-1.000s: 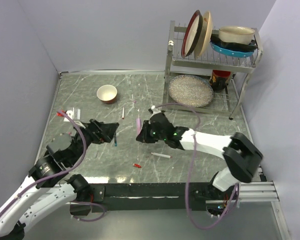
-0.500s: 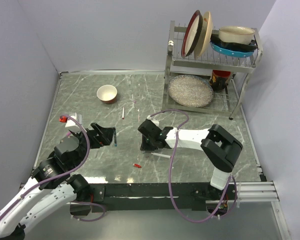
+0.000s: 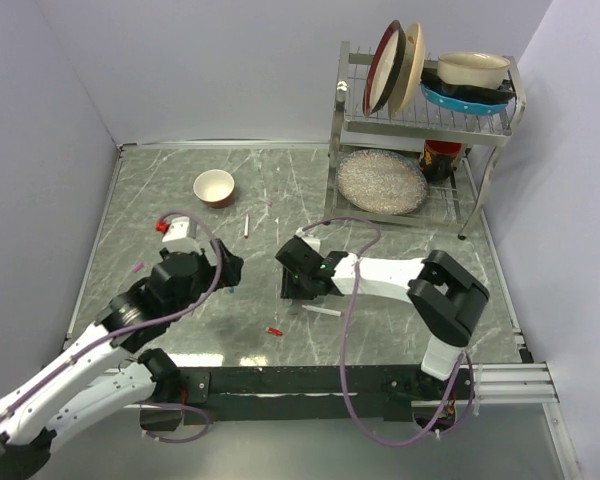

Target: Insert the pens into the pen caps

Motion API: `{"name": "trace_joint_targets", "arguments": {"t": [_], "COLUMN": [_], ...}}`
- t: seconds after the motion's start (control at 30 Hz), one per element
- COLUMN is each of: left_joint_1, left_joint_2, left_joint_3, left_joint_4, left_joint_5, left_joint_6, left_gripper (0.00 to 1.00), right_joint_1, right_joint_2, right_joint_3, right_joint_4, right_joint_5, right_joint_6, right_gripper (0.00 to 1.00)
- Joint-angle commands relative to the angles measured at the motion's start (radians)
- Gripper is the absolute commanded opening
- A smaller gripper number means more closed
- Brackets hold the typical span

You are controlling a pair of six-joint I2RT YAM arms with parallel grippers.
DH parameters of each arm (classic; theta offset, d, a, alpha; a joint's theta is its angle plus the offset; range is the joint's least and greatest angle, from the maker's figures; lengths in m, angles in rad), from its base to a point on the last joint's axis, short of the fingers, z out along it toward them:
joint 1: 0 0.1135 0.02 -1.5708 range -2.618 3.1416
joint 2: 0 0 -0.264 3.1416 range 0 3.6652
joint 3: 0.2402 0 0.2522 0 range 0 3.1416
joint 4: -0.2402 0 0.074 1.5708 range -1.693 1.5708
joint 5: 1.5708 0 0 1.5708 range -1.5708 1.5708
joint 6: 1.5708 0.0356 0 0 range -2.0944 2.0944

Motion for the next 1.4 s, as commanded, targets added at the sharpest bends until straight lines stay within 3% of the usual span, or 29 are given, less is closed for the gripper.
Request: {"name": "trace_joint_targets", "arguments": {"t": [0.0,0.17,0.4,0.7,1.03,1.27,1.37], "left_joint_1": [0.012,0.111,0.297,0.358,0.372,0.374,0.374], "left_joint_2": [0.135,0.364,0.73,1.105,1.317,1.403,1.409], "left_joint_3": [0.082,0.192,0.358,0.574,0.695,0.735,0.735], "left_joint_4": [0.061,0.138,0.184,0.167,0.126,0.103,0.089], "left_joint_5": [-0.033,0.057,0.178,0.237,0.248,0.235,0.232], "left_joint_6": [0.048,0.147,0.236,0.309,0.335,0.342,0.338], "left_gripper": [0.94,0.91,0.72,0.58,0.49,0.35,0.19], "right_joint_1": [0.004,0.004,0.004,0.003,0.003,0.001,0.001], "right_joint_2": [-0.153,-0.356,-0.681,-0.868,-0.934,-0.944,-0.948], "right_joint_3": [-0.053,-0.167,-0.293,-0.327,-0.33,-0.323,-0.316], "right_joint_4": [0.026,0.074,0.101,0.077,0.054,0.054,0.046], "right_joint_5": [0.015,-0.021,-0.005,0.047,0.097,0.098,0.101], "right_joint_6": [-0.015,-0.064,-0.117,-0.126,-0.146,-0.147,-0.147], "right_gripper": [0.43,0.4,0.41,0.4,0.4,0.4,0.4]}}
